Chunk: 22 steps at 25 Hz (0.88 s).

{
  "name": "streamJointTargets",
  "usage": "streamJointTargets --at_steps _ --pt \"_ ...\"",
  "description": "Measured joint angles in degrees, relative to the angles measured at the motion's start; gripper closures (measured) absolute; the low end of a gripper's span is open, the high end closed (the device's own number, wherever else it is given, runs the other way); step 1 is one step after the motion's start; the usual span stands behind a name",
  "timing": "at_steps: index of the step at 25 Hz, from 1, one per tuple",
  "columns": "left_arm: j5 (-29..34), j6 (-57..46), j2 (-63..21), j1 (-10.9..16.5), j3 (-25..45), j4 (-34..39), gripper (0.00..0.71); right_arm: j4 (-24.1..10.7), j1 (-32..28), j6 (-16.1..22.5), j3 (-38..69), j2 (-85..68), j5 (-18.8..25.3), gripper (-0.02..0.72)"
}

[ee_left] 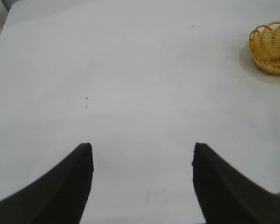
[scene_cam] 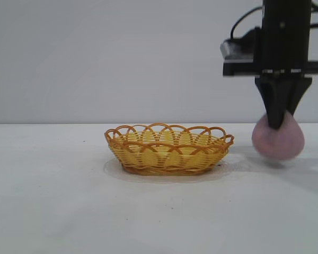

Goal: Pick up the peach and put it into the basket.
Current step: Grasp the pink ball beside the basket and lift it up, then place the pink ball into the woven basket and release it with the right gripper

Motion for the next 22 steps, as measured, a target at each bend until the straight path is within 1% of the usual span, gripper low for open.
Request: streamJointTargets --at_steps 3,6,11,14,17,18,19,22 --pt "0.0 0.0 0.0 0.0 0.0 0.0 0.302 0.3 2.1 0.0 -2.2 -2.5 0.5 0.703" --pt "0.0 0.0 0.0 0.0 0.0 0.0 0.302 0.5 6.4 0.0 -4.1 -2.7 -0.2 0.703" --pt "0.0 0.0 0.0 0.0 0.0 0.0 0.302 1.3 13.5 0.0 -4.6 -1.6 -5.1 0.703" --pt "0.0 0.0 0.0 0.0 0.0 0.0 0.302 1.6 14.9 0.0 -4.6 0.2 -7.3 0.703" --pt "0.0 0.0 0.0 0.0 0.0 0.0 0.302 3.0 15.0 0.0 -4.6 2.5 -7.9 0.703" --pt "0.0 0.0 0.0 0.0 0.0 0.0 0.302 3.4 15.0 0.0 -4.6 3.0 -7.9 0.641" --pt "0.0 0.0 0.0 0.0 0.0 0.0 0.302 3.6 15.0 0.0 -4.6 3.5 -7.9 0.641" --pt "0.0 0.0 0.0 0.0 0.0 0.0 0.302 3.8 15.0 0.0 -4.6 4.5 -8.2 0.51"
